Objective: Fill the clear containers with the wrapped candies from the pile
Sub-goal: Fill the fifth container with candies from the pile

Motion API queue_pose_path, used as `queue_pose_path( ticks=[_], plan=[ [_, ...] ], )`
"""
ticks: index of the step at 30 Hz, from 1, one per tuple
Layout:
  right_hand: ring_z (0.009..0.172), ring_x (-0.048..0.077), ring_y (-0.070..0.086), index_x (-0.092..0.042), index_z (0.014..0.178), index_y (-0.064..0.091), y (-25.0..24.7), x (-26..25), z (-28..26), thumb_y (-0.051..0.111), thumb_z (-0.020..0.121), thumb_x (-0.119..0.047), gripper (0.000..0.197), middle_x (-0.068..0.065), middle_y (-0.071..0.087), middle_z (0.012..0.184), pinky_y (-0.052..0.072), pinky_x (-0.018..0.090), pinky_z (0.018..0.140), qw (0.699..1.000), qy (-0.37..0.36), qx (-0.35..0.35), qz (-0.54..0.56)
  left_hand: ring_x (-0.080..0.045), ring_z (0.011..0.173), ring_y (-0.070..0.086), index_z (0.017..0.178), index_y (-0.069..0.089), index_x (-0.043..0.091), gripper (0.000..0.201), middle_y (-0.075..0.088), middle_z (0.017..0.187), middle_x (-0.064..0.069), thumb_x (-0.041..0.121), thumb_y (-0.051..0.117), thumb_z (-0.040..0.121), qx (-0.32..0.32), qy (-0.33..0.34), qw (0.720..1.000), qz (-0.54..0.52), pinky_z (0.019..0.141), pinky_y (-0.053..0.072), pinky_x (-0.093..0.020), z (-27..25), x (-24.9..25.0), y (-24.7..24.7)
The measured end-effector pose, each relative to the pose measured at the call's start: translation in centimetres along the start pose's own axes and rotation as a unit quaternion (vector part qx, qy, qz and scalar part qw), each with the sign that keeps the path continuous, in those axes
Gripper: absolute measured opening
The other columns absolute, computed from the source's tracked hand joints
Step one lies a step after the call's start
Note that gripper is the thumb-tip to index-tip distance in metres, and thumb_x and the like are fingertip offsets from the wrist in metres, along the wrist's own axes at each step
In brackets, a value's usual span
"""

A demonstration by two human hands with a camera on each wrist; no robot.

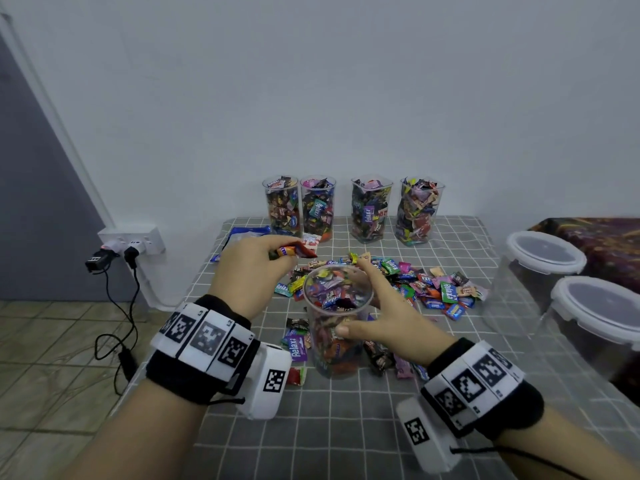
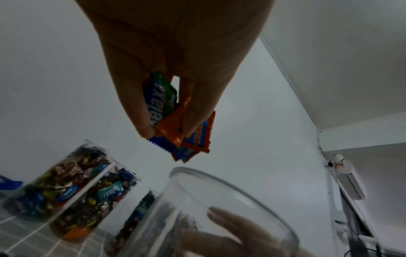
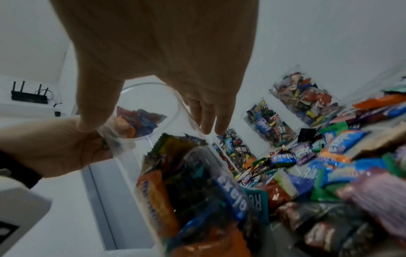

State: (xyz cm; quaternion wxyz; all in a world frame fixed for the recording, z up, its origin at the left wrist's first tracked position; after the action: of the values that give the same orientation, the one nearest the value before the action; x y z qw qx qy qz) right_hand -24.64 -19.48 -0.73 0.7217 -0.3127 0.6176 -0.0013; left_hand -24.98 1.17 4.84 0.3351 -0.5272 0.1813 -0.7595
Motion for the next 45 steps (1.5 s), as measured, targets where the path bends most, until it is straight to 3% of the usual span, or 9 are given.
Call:
queue_pose_path(
  ticks=[3, 6, 11, 20, 27, 32, 36, 40, 45],
  plan=[
    [0.122, 0.001, 0.046, -0.043, 0.138, 0.025, 0.3, 0.4, 0.3, 0.081, 0.072, -0.029, 0.087, -0.016, 0.046, 0.134, 0.038, 0.034, 0.108, 0.999, -0.005, 0.009, 0.047, 0.007, 0.072, 0.056, 0.102, 0.071, 0.034, 0.022, 0.066, 0.081, 0.017, 0.020, 0.065, 0.085, -0.065, 0.024, 0.998, 0.005, 0.065, 0.039, -0.007, 0.0, 0.9, -0.2],
    [0.123, 0.001, 0.046, -0.052, 0.122, 0.034, 0.5, 0.7, 0.5, 0.080, 0.073, -0.028, 0.072, -0.016, 0.048, 0.131, 0.037, 0.037, 0.108, 0.999, -0.008, 0.009, 0.042, 0.008, 0.064, 0.052, 0.103, 0.071, 0.034, 0.023, 0.061, 0.072, 0.019, 0.021, 0.064, 0.085, -0.133, 0.044, 0.989, 0.043, 0.055, 0.035, -0.008, -0.1, 1.7, -0.2],
    [0.122, 0.001, 0.049, -0.030, 0.138, 0.035, 0.5, 1.1, 0.6, 0.080, 0.064, -0.040, 0.087, -0.014, 0.053, 0.130, 0.039, 0.036, 0.108, 0.998, -0.025, 0.011, 0.064, 0.004, 0.060, 0.053, 0.106, 0.069, 0.037, 0.028, 0.063, 0.072, 0.016, 0.020, 0.063, 0.084, -0.178, 0.059, 0.975, 0.116, 0.053, 0.035, -0.008, 0.0, 2.9, 0.2],
    [0.121, -0.001, 0.050, -0.033, 0.136, 0.036, 0.7, 1.0, 0.4, 0.079, 0.064, -0.044, 0.084, -0.017, 0.054, 0.129, 0.040, 0.036, 0.107, 0.998, -0.032, 0.019, 0.051, -0.011, 0.110, 0.056, 0.134, 0.048, 0.037, 0.053, 0.061, 0.124, 0.007, 0.027, 0.065, 0.085, -0.175, 0.089, 0.967, 0.161, 0.094, 0.044, -0.030, 0.2, 4.2, 1.6],
    [0.123, -0.002, 0.046, -0.035, 0.137, 0.035, 0.5, 1.3, 0.4, 0.079, 0.073, -0.036, 0.078, -0.019, 0.051, 0.130, 0.038, 0.038, 0.108, 0.999, -0.029, 0.021, 0.039, -0.011, 0.102, 0.059, 0.131, 0.052, 0.035, 0.049, 0.061, 0.122, 0.004, 0.028, 0.066, 0.085, -0.187, 0.085, 0.972, 0.111, 0.092, 0.048, -0.034, 0.0, 4.1, 2.3],
    [0.126, 0.002, 0.045, -0.034, 0.139, 0.034, 0.7, 1.4, 0.5, 0.077, 0.066, -0.049, 0.087, -0.016, 0.051, 0.134, 0.037, 0.039, 0.109, 0.998, -0.038, 0.019, 0.042, -0.005, 0.101, 0.058, 0.123, 0.058, 0.037, 0.040, 0.060, 0.119, 0.011, 0.029, 0.065, 0.085, -0.165, 0.087, 0.982, 0.038, 0.089, 0.049, -0.032, -0.2, 3.9, 2.3],
    [0.122, -0.007, 0.043, -0.043, 0.133, 0.033, 0.5, 1.4, 0.6, 0.079, 0.070, -0.044, 0.078, -0.019, 0.049, 0.129, 0.038, 0.026, 0.106, 1.000, -0.013, 0.021, 0.015, -0.006, 0.097, 0.060, 0.116, 0.063, 0.035, 0.029, 0.063, 0.103, 0.011, 0.030, 0.063, 0.087, -0.104, 0.080, 0.991, 0.010, 0.088, 0.047, -0.031, -0.2, 3.4, 2.1],
    [0.106, -0.019, 0.044, -0.048, 0.127, 0.026, -0.3, 1.4, 0.3, 0.077, 0.077, -0.024, 0.075, -0.035, 0.043, 0.116, 0.037, 0.002, 0.084, 0.997, 0.016, -0.025, -0.068, -0.008, 0.096, 0.059, 0.112, 0.066, 0.031, 0.024, 0.065, 0.108, 0.009, 0.025, 0.058, 0.090, -0.050, 0.059, 0.997, 0.003, 0.090, 0.048, -0.036, 0.1, 2.2, 1.3],
    [0.135, 0.012, 0.034, -0.027, 0.148, 0.018, -1.9, 1.7, -0.2, 0.074, 0.078, -0.026, 0.090, -0.007, 0.033, 0.149, 0.037, 0.033, 0.107, 0.984, 0.044, -0.021, -0.170, -0.012, 0.104, 0.056, 0.129, 0.053, 0.031, 0.039, 0.057, 0.126, 0.005, 0.021, 0.054, 0.092, -0.090, 0.015, 0.990, 0.106, 0.091, 0.045, -0.033, 0.1, -0.3, 0.9]
  ],
)
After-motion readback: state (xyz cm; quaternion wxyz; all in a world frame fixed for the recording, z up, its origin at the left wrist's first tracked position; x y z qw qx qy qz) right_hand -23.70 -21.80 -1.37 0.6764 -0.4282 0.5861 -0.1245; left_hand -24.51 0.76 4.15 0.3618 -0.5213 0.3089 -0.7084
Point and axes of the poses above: each hand's wrist, its own z-axis towards the middle knuckle, its own y-axis out of the palm, x = y × z, the point moved 1 cm from there along z, towards the middle knuckle
